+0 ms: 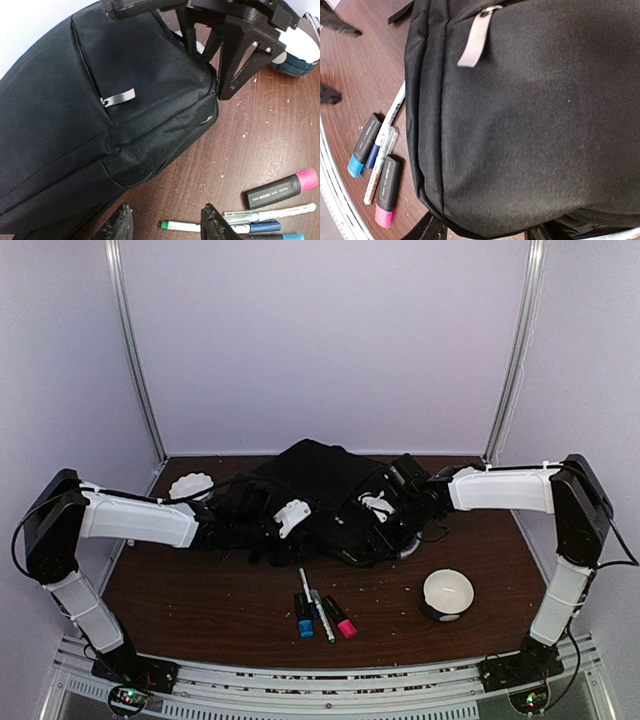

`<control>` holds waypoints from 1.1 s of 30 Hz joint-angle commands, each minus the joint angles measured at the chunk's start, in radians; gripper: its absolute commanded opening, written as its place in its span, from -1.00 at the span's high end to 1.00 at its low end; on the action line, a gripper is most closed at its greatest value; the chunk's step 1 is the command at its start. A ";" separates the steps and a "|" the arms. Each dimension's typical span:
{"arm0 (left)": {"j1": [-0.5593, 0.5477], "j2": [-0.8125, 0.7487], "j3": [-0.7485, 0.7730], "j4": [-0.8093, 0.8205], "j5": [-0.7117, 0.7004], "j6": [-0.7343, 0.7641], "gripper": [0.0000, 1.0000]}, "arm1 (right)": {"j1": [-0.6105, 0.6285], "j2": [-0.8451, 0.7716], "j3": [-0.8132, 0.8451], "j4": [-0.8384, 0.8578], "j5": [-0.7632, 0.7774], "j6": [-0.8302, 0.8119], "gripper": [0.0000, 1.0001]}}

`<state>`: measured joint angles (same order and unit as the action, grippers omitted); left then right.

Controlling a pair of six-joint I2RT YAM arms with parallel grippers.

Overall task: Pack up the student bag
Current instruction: Pick up the largest pocket of the bag from the student bag.

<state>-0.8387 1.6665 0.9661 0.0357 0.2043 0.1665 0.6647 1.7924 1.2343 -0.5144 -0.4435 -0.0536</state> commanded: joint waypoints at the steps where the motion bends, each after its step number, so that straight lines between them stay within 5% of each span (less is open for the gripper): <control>1: 0.000 -0.022 -0.046 0.086 -0.001 -0.031 0.03 | 0.020 -0.062 -0.035 0.036 -0.001 -0.018 0.01; 19: -0.001 -0.105 -0.130 0.113 -0.015 -0.074 0.10 | 0.102 0.036 0.046 -0.074 0.032 -0.010 0.40; 33: 0.000 -0.116 -0.149 0.130 -0.025 -0.084 0.14 | 0.131 0.109 0.091 -0.008 0.081 -0.022 0.29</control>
<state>-0.8387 1.5742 0.8284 0.1143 0.1860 0.0944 0.7906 1.8626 1.2682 -0.5816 -0.4290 -0.0792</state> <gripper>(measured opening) 0.431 0.341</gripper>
